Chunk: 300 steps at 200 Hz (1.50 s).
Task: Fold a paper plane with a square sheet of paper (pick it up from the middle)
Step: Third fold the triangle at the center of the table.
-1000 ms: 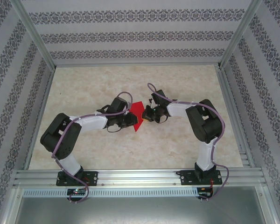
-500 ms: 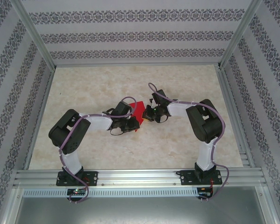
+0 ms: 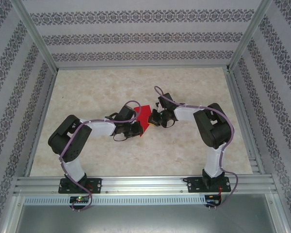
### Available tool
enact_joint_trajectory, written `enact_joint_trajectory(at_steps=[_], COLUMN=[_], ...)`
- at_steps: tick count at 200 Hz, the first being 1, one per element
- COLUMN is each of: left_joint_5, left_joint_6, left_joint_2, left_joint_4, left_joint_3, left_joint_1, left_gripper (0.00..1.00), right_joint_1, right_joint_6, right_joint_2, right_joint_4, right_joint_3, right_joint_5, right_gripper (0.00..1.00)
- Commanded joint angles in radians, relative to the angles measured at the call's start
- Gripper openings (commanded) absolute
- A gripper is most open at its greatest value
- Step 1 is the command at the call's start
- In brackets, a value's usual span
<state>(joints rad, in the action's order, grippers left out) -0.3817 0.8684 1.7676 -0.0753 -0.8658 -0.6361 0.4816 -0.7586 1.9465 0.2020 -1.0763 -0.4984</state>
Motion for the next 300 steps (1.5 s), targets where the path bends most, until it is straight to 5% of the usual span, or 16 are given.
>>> enact_joint_trajectory(at_steps=[1,108,173,300], left_joint_5=[-0.003,0.012,0.041,0.058], left_joint_6=[-0.022,-0.042,-0.045,-0.030], left_joint_2=[-0.039,0.056,0.062,0.064], left_joint_4=[-0.004,-0.103,-0.144,-0.177], left_joint_3=[0.016,-0.009,-0.020,-0.022], left_joint_1=[-0.004,-0.004,-0.004,-0.004], left_gripper=[0.11,0.07,0.04,0.00], right_joint_1=[-0.028,-0.021,0.070,0.052], right_joint_6=[0.018,0.065,0.086,0.096], right_joint_2=[0.034,-0.023,-0.087,-0.008], right_joint_4=[0.069,0.023,-0.128,-0.020], right_joint_3=[0.016,0.024,0.065,0.072], right_joint_5=[0.104,0.060,-0.052,0.005], right_gripper=[0.01,0.01,0.01,0.01])
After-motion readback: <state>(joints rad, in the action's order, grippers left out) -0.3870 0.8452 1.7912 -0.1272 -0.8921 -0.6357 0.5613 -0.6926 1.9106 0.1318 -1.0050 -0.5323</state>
